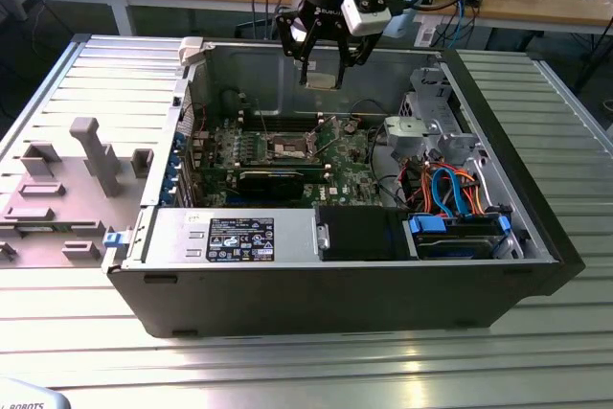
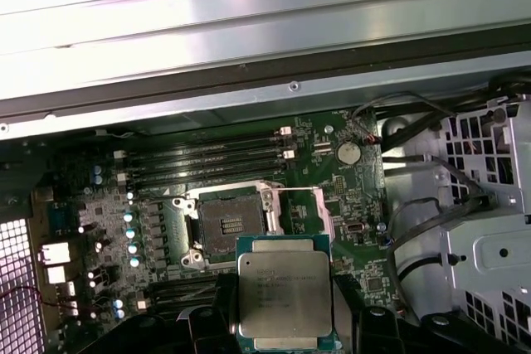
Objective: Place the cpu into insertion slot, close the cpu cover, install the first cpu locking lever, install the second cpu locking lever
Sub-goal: 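Place the cpu into insertion slot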
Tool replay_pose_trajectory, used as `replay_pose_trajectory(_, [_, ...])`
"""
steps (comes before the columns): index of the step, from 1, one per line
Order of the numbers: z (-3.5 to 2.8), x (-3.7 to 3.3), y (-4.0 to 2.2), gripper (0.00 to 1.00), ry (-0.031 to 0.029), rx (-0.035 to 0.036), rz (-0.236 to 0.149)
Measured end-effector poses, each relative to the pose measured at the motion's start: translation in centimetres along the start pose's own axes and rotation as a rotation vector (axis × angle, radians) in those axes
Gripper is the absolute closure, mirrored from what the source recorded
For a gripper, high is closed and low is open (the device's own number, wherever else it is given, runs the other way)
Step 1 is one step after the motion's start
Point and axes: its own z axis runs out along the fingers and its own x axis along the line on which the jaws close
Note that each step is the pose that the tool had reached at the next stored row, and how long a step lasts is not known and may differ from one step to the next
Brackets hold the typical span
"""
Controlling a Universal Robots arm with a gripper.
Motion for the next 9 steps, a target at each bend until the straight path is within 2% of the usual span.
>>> replay_pose_trajectory(9, [0.02, 0.00, 0.00, 0.46, -0.0002, 0.0026, 0.018])
